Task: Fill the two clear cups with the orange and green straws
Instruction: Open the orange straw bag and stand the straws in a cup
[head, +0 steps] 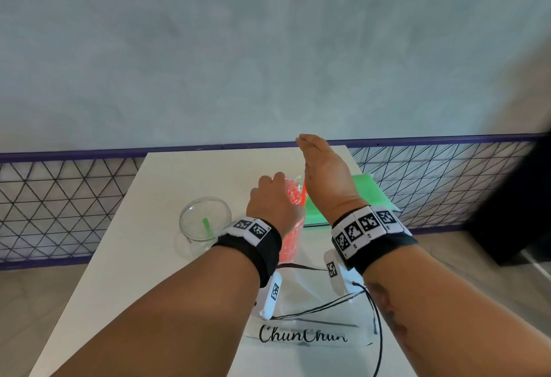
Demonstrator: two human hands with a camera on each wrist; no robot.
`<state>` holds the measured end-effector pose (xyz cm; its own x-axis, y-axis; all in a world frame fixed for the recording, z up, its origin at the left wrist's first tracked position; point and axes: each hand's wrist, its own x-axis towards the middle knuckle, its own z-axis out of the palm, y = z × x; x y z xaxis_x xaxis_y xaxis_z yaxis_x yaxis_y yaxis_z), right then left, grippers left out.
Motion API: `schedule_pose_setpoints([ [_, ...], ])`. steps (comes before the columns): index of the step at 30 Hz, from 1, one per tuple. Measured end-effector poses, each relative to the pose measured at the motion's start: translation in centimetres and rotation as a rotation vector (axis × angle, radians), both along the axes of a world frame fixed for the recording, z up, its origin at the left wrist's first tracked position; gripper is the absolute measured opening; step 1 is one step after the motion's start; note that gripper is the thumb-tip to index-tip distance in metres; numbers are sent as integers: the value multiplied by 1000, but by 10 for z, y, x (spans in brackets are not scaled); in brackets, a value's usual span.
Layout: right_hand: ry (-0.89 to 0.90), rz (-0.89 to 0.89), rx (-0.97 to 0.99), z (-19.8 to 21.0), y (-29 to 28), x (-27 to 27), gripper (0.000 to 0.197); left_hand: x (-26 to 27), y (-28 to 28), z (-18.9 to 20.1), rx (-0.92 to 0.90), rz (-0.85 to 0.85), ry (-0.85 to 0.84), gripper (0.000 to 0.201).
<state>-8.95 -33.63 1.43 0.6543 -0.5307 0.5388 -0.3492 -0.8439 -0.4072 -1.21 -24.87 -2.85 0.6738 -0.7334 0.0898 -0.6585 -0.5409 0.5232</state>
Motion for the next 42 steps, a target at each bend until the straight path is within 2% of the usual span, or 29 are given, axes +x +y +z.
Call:
schedule_pose_setpoints([
  [5,85,38,27,-14,6,-6,55,-4,-3,8,13,22,34,50],
  [8,147,73,87,-26,16,-8,54,-3,-3,12,17,39,117,50],
  [10,195,86,90,-37,18,-11,54,0,-1,12,-13,12,136,64],
  [13,248,145,-16,-52,22,-20,53,4,5,10,-55,-49,175,98],
  [16,313,157,89,-61,23,-30,57,11,7,5,-117,-75,321,117],
  [18,488,140,-32,-57,19,-34,70,13,7,6,-205,-65,446,107],
  [20,490,138,-117,-45,12,-30,74,11,7,11,-265,-35,531,87],
  [23,338,121,3,-32,15,-19,69,8,6,8,-265,-24,446,68],
  [25,384,149,78,-42,19,-12,84,6,6,2,-298,-9,381,52],
  [27,463,145,77,-59,16,-7,113,7,6,-1,-311,11,388,47],
  [28,479,140,73,-64,14,-6,119,9,5,-2,-317,19,379,46],
  [33,539,126,65,-56,12,-6,123,12,0,-11,-330,15,370,53],
  [35,465,158,220,-49,12,-10,105,9,1,-9,-340,-3,364,54],
  [37,191,164,539,-45,17,-21,79,5,5,-1,-352,12,298,51],
  [38,-16,106,676,-44,20,-28,68,4,8,4,-368,27,233,48],
  [39,-182,-5,729,-44,24,-37,51,3,10,9,-396,32,150,46],
  [40,-244,-130,709,-45,30,-46,32,1,15,15,-441,24,74,44],
  [41,-133,-209,648,-49,35,-53,17,-1,19,19,-508,12,29,39],
  [42,99,-190,601,-55,42,-59,9,-4,25,23,-584,-15,24,31],
])
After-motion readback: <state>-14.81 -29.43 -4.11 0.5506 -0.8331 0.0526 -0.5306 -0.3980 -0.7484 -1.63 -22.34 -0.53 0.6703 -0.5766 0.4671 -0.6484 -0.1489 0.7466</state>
